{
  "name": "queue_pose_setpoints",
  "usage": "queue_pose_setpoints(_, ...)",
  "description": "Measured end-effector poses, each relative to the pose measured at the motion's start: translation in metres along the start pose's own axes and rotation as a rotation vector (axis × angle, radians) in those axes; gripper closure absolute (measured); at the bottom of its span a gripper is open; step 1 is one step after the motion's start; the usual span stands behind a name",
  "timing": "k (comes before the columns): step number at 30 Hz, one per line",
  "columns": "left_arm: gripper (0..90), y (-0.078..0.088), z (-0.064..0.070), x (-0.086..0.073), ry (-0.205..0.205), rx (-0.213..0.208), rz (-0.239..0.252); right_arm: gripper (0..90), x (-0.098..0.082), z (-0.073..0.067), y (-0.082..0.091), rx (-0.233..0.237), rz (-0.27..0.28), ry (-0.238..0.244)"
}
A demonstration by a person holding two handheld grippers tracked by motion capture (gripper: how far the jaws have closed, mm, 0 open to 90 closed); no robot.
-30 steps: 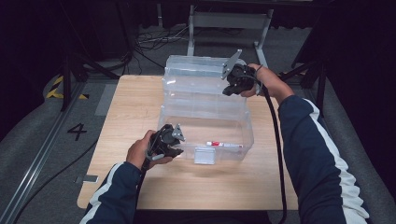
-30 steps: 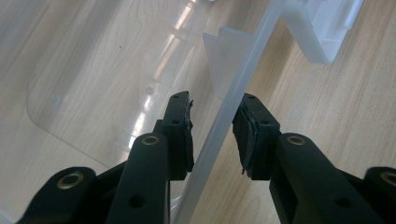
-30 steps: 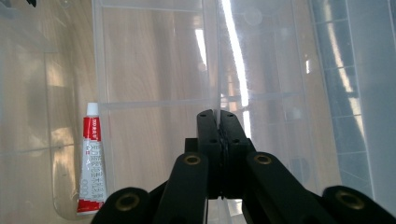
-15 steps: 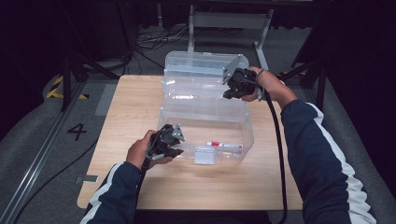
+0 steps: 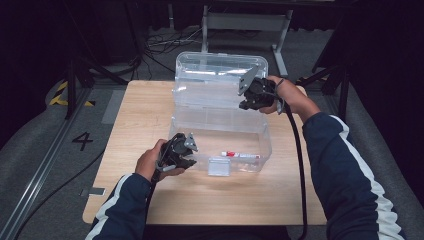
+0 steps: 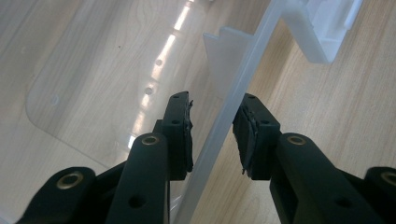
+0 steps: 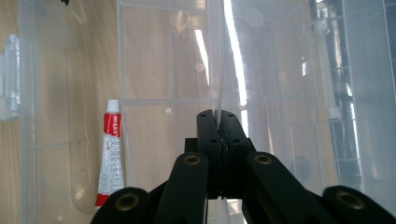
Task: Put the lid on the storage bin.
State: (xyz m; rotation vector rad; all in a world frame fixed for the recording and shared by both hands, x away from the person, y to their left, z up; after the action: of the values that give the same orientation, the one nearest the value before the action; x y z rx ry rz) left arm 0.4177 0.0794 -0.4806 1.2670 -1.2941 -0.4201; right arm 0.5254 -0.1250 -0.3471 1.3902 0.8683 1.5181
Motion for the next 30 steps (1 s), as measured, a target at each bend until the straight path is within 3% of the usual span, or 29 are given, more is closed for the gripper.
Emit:
queue_pose_setpoints(9, 67.3, 0.000, 0.000, 0.000, 0.004, 0.006, -0.002, 89.1, 0.000, -0.010, 0.001, -0.001, 0.015, 0.010)
queue_pose_setpoints(30, 66.6, 0.000, 0.000, 0.000, 0.002, 0.011, -0.003, 85.9, -0.004, -0.023, 0.001, -0.036, 0.041, -0.026)
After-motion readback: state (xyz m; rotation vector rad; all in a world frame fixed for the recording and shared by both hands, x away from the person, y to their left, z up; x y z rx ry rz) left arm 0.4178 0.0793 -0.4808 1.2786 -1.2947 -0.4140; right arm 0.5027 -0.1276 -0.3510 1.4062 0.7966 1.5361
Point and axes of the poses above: each handheld gripper's, and its own axes: y roughly backward along the jaws, x roughly out of its top, z roughly to its right, the point moved 7 cm from there along -y, roughly forward along the jaws, and after that the axes turned 10 degrees about x, right-handed, at the moved point
